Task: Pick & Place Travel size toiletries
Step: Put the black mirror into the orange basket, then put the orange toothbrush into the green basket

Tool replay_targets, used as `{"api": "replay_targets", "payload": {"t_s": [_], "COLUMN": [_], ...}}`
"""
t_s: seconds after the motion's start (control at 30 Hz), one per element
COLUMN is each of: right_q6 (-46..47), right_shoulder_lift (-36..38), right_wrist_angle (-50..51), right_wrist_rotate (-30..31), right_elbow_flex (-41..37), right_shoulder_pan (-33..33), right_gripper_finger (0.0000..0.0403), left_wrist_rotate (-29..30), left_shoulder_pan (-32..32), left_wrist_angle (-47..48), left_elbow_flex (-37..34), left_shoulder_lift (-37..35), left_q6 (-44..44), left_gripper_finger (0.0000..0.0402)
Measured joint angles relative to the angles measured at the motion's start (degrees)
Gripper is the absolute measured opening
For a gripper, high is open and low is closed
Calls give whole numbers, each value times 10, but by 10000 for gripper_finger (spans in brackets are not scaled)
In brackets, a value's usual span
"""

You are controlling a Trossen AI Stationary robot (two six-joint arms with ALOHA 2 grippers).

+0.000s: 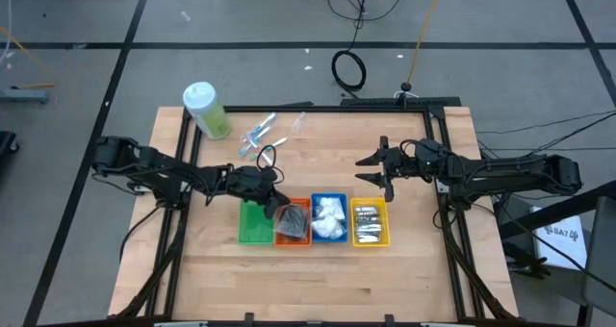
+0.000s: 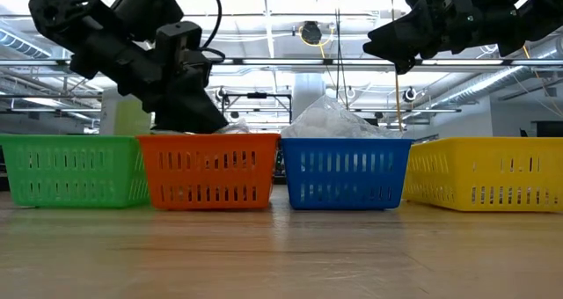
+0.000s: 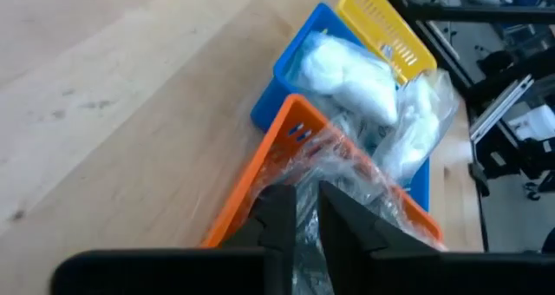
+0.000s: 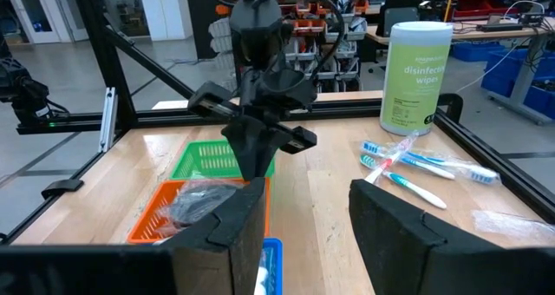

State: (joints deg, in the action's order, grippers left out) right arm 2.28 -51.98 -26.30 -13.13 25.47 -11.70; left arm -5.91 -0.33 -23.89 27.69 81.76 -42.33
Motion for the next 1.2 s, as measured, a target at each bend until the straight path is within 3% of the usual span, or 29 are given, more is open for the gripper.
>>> {"api": "replay_targets", "payload": {"t_s": [0.23, 0.4, 0.67, 0.77, 0.97, 1.07, 1.2], "right_q6": [-1, 0, 0, 0, 0, 0, -3], "right_shoulder_lift": [0, 0, 0, 0, 0, 0, 0], "right_wrist_angle": [0, 0, 0, 0, 1, 1, 2], "right_wrist_rotate": [0, 0, 0, -1, -1, -2, 9], "right_elbow_flex": [0, 0, 0, 0, 0, 0, 0], "right_shoulder_pan": [0, 0, 0, 0, 0, 0, 0], "right_gripper_finger": [155, 155, 155, 155, 155, 155, 155], "left_wrist_rotate": [16, -8, -31, 26, 226, 266, 271], "left_shoulder_pan": [3, 35, 113, 143, 201, 226, 256], "left_wrist_angle": [-8, -21, 6, 86, 309, 378, 419], "left_elbow_flex": [0, 1, 20, 36, 69, 75, 75], "left_shoulder_lift": [0, -21, -101, -124, -132, -122, -109], "left_q6": [9, 15, 84, 118, 118, 98, 46], "left_gripper_finger": [135, 197, 233, 228, 205, 194, 187]}}
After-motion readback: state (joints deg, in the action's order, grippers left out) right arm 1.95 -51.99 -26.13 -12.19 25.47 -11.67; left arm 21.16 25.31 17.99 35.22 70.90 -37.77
